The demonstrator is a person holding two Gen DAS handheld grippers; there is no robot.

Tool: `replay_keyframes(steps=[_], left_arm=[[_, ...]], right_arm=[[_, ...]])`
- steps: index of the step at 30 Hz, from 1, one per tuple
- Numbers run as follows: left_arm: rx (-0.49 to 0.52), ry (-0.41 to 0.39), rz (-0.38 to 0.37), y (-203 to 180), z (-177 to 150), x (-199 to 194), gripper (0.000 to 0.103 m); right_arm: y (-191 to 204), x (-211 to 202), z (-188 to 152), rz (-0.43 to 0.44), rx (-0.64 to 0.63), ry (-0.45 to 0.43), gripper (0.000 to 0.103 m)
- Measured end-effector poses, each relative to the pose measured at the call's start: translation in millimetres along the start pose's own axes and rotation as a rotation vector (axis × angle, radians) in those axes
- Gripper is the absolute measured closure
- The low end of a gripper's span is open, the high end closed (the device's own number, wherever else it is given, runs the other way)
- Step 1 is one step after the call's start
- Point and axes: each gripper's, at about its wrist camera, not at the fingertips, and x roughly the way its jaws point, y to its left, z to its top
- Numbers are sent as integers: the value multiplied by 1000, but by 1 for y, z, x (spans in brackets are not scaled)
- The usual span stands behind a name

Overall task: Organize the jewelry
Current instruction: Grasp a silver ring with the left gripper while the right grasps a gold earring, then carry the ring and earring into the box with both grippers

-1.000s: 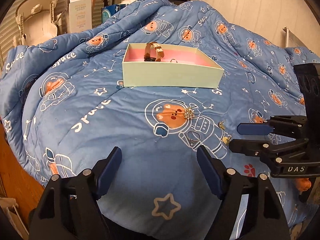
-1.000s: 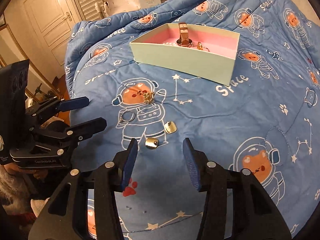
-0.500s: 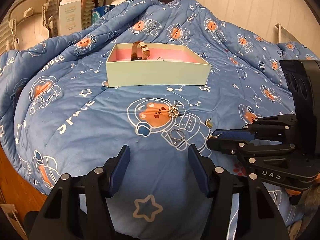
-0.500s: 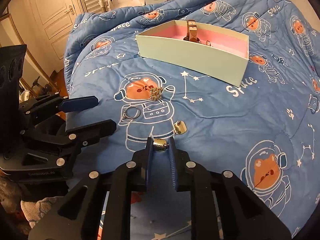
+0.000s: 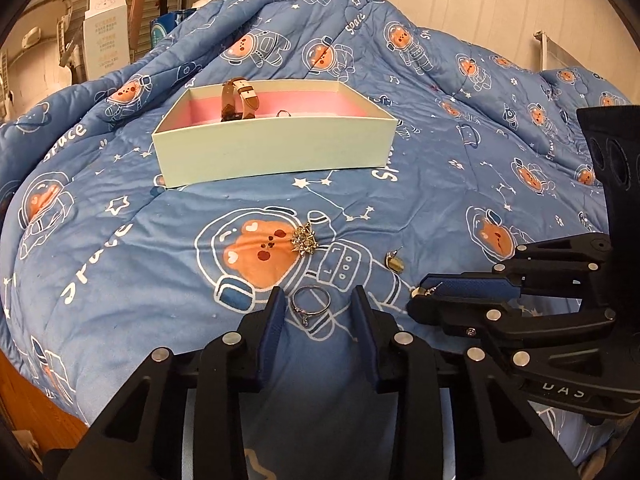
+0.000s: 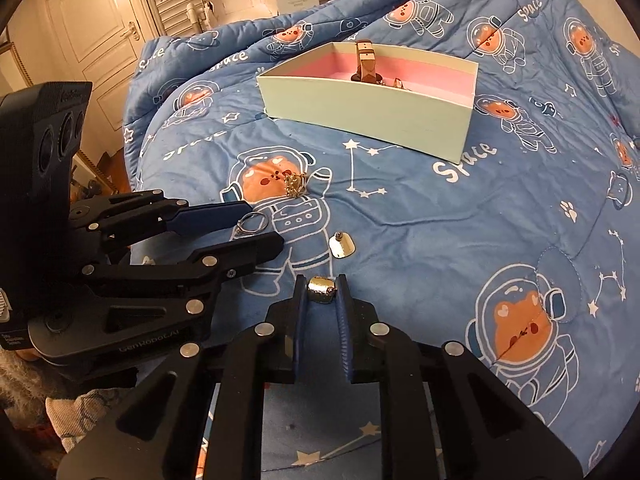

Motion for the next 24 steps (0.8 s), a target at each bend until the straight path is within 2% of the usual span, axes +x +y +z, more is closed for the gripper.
replay_keyframes(steps=[2, 4, 24], left_arm=[[-5, -2, -6, 1, 0, -1, 81], [-9, -2, -10, 1, 0, -2, 85], [-85, -40, -37, 11, 11, -30, 85]], right_arm=[[0, 0, 0, 0, 3, 0, 88], [0, -1, 1, -1, 3, 1, 88], [3, -13, 19, 72, 33, -38, 88]])
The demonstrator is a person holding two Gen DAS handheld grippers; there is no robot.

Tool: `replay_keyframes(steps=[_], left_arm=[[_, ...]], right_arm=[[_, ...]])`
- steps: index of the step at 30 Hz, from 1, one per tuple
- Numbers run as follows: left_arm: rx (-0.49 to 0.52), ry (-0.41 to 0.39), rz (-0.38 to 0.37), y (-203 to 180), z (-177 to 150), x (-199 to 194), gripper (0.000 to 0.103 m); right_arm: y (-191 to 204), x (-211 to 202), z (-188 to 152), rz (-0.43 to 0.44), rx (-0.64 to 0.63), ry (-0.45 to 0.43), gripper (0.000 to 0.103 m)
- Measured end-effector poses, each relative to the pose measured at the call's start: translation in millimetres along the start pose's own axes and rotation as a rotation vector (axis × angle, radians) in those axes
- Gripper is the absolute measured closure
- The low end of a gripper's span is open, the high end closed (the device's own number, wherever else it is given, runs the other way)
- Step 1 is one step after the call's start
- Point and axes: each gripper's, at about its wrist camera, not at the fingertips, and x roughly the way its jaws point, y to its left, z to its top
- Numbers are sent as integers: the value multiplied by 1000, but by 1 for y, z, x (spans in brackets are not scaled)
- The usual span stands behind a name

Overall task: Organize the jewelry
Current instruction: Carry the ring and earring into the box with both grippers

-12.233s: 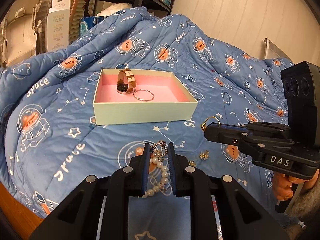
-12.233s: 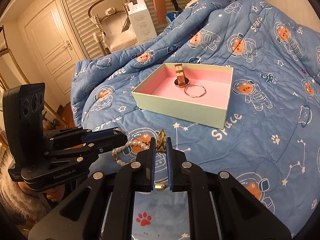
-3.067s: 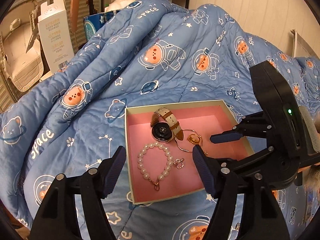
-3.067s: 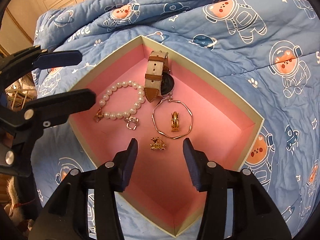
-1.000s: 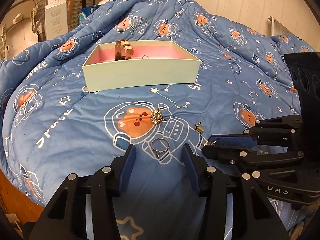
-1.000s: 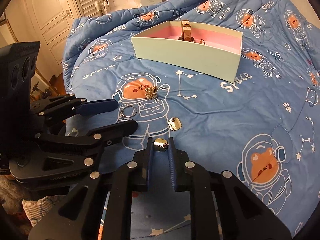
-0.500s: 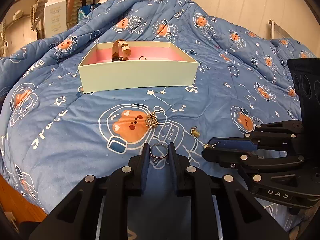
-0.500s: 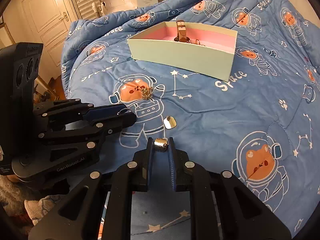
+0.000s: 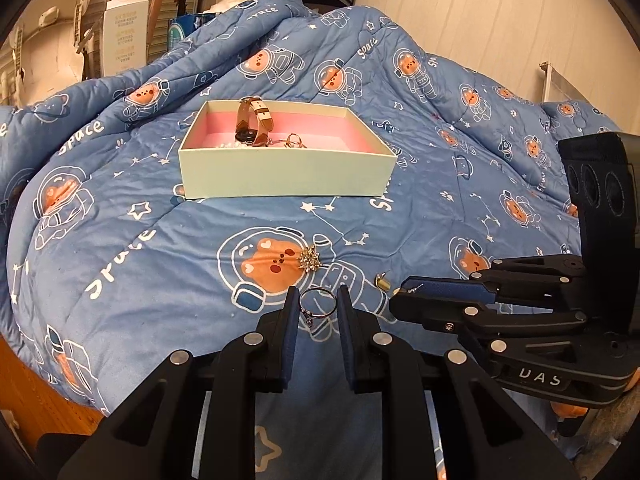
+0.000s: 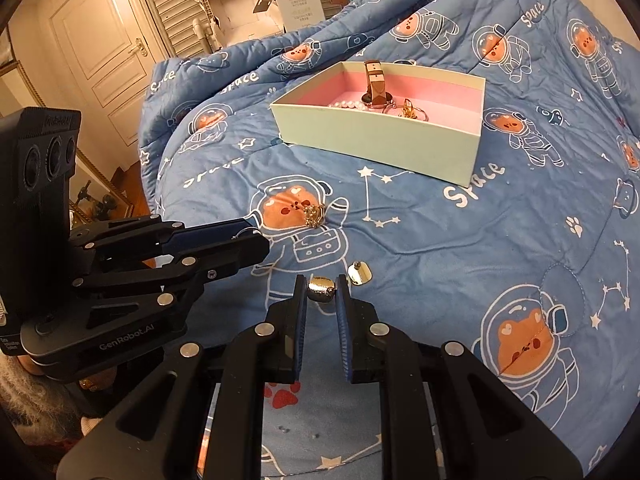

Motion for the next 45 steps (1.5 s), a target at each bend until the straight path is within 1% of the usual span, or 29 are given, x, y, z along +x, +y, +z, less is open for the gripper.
replay_keyframes(steps=[8, 13, 17, 19, 23, 25, 30, 33, 37, 39, 42, 45], left_arm=[[-4, -17, -6, 10, 19, -3, 85], [-3, -28, -9, 19, 40, -2, 85], [3, -14, -24, 24, 61, 6, 85], [7, -2, -23, 26, 72, 12, 85], [14, 18, -41, 29, 96, 23, 85], [25, 44, -57, 28, 108, 32, 85], [62, 110, -69, 23, 131, 59, 85], [47, 164, -98, 25, 141, 77, 85], [39, 250, -112, 27, 147, 101, 85], [36, 284, -114, 29, 149, 111, 85], [31, 321, -132, 31, 150, 122, 85], [33, 343, -129, 33, 151, 129, 85]], right_arm=[[-1, -5, 27, -3, -26, -43, 88], [-8, -7, 52, -14, -55, -58, 88], [-16, -4, 75, -24, -85, -56, 88], [-20, -2, 87, -45, -102, -57, 88], [-35, 8, 110, -64, -106, -35, 88], [-45, 14, 122, -73, -96, -22, 88], [-68, 36, 151, -102, -53, 23, 88], [-76, 51, 166, -111, -35, 52, 88], [-82, 73, 182, -115, -19, 99, 88], [-86, 85, 188, -143, -13, 117, 88], [-92, 102, 195, -163, 10, 157, 88], [-100, 116, 201, -172, 43, 194, 88]])
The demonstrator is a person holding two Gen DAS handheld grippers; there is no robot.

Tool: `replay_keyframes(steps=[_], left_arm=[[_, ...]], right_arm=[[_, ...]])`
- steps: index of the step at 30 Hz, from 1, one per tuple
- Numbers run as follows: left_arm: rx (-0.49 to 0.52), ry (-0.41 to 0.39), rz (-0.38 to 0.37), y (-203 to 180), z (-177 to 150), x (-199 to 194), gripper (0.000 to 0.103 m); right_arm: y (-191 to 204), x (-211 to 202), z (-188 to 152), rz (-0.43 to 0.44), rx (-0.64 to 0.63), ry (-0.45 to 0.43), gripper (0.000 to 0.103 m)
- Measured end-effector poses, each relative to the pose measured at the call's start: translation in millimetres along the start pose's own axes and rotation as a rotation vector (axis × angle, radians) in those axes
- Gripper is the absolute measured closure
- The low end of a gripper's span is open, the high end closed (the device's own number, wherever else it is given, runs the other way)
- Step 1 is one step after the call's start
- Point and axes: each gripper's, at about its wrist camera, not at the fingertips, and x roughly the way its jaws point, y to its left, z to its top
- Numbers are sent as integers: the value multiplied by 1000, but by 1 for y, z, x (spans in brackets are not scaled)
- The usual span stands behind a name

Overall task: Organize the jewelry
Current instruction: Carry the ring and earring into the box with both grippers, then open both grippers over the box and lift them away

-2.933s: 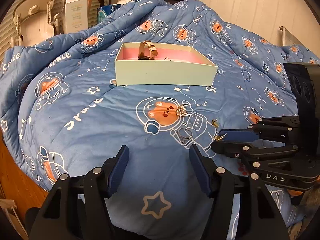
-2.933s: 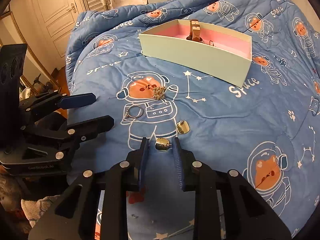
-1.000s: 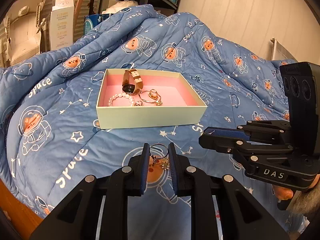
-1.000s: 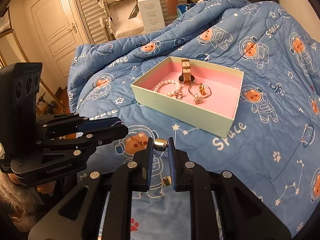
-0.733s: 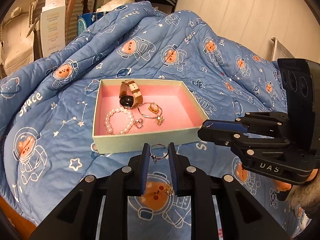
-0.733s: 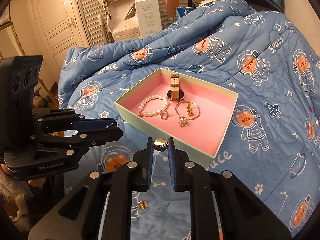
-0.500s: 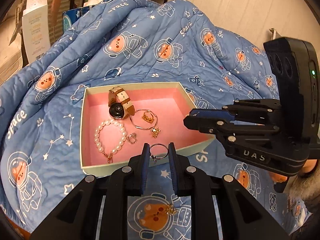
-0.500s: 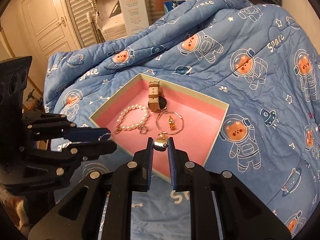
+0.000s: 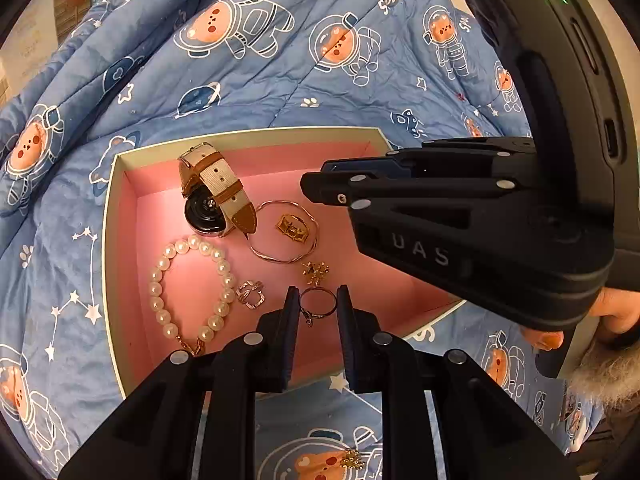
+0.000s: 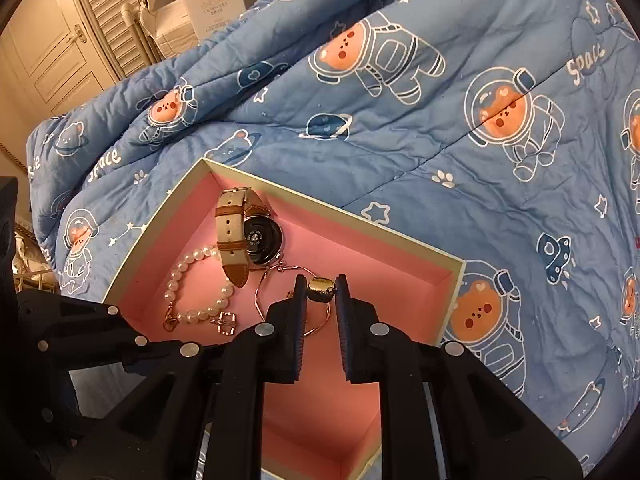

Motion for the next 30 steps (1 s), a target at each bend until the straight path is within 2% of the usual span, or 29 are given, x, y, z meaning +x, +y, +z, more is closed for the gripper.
replay_keyframes(steps=[8, 16, 24, 30], left_arm=[[-20, 34, -1, 6, 8, 11, 85], [-46, 50, -19, 13, 8, 19, 85], [-48, 45, -17, 13, 9, 22, 84], [-54, 27, -20, 14, 8, 20, 72]], right_arm=[[-2, 25, 13, -54, 16, 53, 88], [-2, 41, 16, -68, 18, 88, 88], [-1, 43, 17, -70, 9, 86, 88], [1, 44, 16, -67, 7, 89, 87]])
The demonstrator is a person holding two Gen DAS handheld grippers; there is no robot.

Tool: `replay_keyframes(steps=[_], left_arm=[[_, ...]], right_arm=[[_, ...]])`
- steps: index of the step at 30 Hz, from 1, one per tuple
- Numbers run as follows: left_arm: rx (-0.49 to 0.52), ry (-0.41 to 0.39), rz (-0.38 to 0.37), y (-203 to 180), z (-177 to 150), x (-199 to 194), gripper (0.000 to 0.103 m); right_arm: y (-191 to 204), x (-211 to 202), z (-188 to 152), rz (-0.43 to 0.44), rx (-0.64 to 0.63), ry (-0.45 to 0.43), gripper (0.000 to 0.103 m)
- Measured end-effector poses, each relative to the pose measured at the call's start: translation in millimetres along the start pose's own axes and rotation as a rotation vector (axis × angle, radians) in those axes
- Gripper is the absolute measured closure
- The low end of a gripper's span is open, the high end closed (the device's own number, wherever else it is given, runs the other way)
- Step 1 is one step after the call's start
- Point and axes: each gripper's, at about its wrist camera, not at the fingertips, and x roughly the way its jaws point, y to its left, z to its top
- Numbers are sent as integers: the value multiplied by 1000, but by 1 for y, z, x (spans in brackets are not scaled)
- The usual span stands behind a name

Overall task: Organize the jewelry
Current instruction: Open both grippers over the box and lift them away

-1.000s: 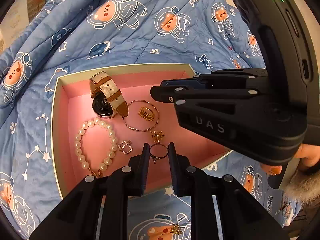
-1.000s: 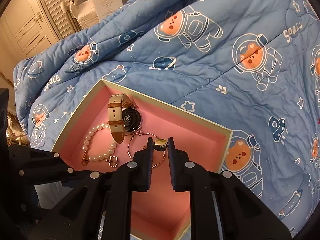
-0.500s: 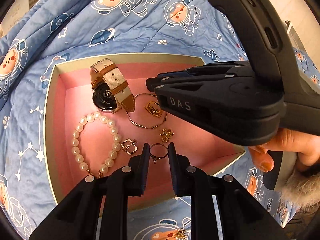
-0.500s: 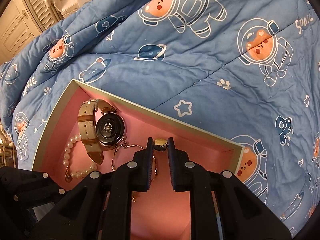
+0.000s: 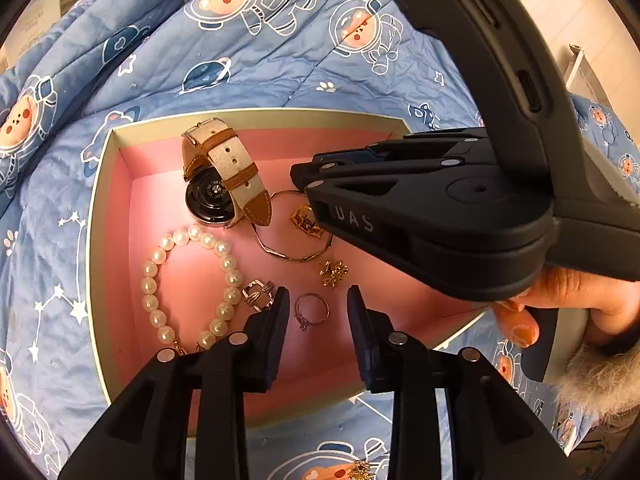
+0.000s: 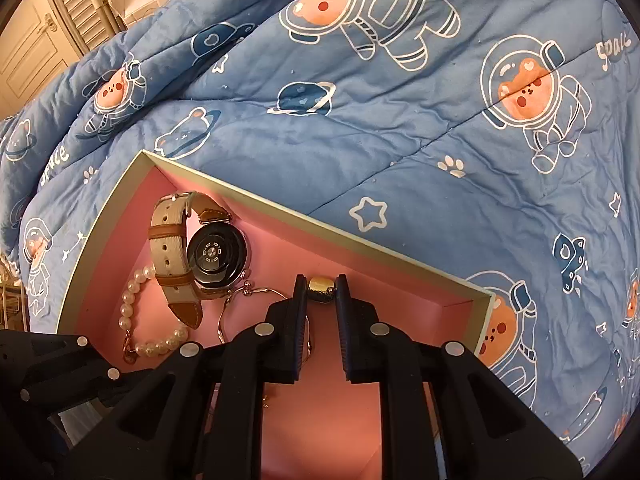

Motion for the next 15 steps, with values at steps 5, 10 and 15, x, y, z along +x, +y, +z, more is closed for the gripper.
replay_keyframes(steps=[5, 10, 15], left_arm=[[8, -22, -1, -2, 1, -11, 68], [7, -66, -17, -3, -3, -30, 58], [-12, -162, -22, -6, -18, -59, 42]], right_arm=[[3, -2, -1, 12, -1, 2, 86], [3, -11, 0, 13, -15, -15, 79], [4, -32, -4, 23, -9, -78, 60]])
